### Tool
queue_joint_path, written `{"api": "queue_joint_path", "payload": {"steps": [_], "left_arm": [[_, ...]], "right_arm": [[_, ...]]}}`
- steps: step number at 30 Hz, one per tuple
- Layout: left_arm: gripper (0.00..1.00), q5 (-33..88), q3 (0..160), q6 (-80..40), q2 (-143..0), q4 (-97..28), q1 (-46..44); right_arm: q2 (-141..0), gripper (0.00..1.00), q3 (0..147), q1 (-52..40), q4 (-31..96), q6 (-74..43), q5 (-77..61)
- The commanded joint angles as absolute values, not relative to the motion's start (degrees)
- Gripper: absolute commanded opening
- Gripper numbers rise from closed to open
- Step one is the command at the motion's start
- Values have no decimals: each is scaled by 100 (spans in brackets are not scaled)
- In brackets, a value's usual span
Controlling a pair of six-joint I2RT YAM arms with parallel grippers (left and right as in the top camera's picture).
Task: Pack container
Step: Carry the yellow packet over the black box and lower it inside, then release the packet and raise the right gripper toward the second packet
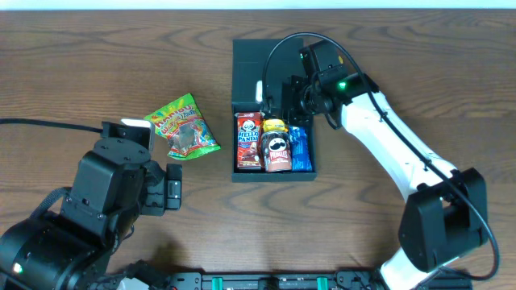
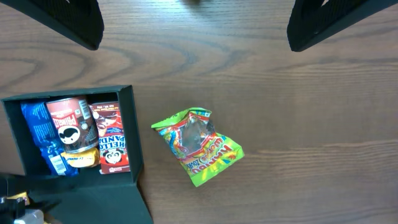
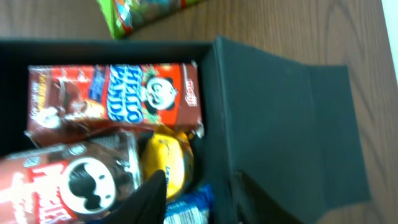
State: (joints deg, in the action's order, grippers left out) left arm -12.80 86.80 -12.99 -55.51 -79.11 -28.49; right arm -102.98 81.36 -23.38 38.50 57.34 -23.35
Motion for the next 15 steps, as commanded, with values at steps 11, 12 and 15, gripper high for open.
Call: {"api": "queue_joint_path", "payload": {"steps": [11,12,15], "left_arm": [[95,-1304,8683,-1175,-5529,-7926,-2810],[95,-1304,8683,-1175,-5529,-7926,-2810],[95,-1304,8683,-1175,-5529,-7926,-2810]], "right_arm": [[-9258,54,8283,-2705,3839,1905,-1865],[-9155,66,8283,-2679,3839,1772,-1761],[-8807,99,8283,-2526,3887,1455,-1398]]}}
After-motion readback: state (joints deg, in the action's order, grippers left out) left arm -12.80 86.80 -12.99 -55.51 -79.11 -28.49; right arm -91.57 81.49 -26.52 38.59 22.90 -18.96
